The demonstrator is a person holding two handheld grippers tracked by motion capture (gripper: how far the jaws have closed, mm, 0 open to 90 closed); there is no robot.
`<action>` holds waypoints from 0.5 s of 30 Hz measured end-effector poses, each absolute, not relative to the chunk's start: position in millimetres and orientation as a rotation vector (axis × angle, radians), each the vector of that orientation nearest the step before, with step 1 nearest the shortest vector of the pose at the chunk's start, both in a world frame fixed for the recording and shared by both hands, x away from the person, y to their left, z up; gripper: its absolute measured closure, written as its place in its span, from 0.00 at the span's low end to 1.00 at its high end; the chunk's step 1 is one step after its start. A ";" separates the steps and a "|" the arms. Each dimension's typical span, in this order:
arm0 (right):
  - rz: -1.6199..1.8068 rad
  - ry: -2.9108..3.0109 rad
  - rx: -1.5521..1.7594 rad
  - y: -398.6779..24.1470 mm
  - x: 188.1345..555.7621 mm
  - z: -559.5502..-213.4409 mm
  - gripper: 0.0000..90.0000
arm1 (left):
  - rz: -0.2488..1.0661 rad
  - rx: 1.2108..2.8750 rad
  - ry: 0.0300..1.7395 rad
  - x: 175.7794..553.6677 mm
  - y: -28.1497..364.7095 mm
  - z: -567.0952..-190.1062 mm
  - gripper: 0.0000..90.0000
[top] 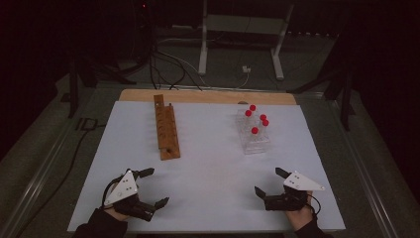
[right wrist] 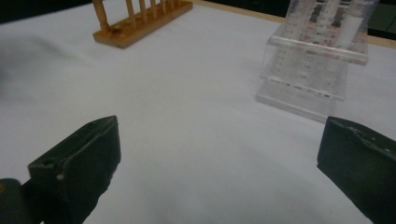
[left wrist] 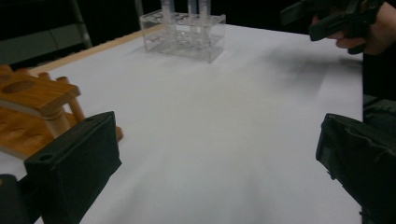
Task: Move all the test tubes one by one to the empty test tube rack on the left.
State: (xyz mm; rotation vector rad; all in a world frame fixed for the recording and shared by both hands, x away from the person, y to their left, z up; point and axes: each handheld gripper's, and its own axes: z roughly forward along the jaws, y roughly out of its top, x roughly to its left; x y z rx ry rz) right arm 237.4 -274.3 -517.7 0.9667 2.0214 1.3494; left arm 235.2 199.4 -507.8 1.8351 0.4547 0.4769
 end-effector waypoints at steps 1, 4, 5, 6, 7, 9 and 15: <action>1.349 2.021 0.967 -274.3 237.4 -517.7 0.00 | 0.477 1.835 0.455 235.2 199.4 -507.8 0.00; 1.308 2.019 0.977 -273.8 237.3 -517.6 0.00 | 0.503 1.827 0.469 234.7 200.8 -507.0 0.00; 1.307 2.022 0.975 -273.7 237.4 -517.6 0.00 | 0.503 1.827 0.469 234.7 200.8 -507.0 0.00; 1.305 2.021 0.980 -273.7 237.5 -517.5 0.00 | 0.500 1.830 0.471 235.1 200.9 -507.0 0.00; 1.294 2.020 0.986 -273.7 237.6 -517.6 0.00 | 0.500 1.830 0.471 235.1 200.9 -507.0 0.00; 1.290 2.013 0.998 -274.8 237.8 -517.5 0.00 | 0.500 1.827 0.476 235.8 200.7 -507.0 0.00; 1.274 2.011 1.046 -277.3 238.5 -515.4 0.00 | 0.492 1.832 0.484 236.0 199.9 -506.3 0.00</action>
